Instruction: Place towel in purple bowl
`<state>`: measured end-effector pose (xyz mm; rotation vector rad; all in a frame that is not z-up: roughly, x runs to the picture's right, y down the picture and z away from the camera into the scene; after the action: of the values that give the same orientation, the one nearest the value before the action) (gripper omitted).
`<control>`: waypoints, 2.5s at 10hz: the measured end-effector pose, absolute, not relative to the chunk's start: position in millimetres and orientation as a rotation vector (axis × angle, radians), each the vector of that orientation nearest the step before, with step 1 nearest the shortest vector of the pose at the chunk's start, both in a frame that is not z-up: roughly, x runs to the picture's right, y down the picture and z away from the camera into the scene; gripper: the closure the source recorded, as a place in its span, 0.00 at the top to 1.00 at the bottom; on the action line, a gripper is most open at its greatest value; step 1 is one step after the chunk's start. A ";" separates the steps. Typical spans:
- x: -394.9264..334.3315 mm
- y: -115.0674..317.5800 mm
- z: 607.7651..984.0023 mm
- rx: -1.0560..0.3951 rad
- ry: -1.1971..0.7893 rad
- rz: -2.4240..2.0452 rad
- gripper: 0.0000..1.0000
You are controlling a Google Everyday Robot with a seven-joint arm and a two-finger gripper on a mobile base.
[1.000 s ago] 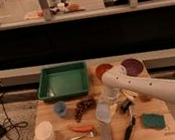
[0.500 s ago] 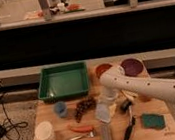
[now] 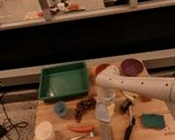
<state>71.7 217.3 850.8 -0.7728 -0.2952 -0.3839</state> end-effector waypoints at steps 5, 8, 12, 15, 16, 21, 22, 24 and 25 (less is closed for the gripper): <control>72.2 215.2 849.0 -0.773 -0.296 -0.386 0.34; 72.8 214.8 845.7 -0.781 -0.295 -0.389 0.08; 75.3 212.1 839.3 -0.734 -0.351 -0.357 0.06; 73.8 190.6 806.2 -0.674 -0.419 -0.316 0.06; 71.4 178.7 789.6 -0.644 -0.455 -0.303 0.06; 80.3 141.3 750.8 -0.537 -0.532 -0.240 0.06; 78.1 140.9 750.9 -0.537 -0.534 -0.243 0.06; 80.2 141.0 750.7 -0.536 -0.532 -0.240 0.06; 79.4 140.9 750.8 -0.536 -0.533 -0.241 0.06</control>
<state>79.4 140.9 750.8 -0.5365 -0.5330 -0.2414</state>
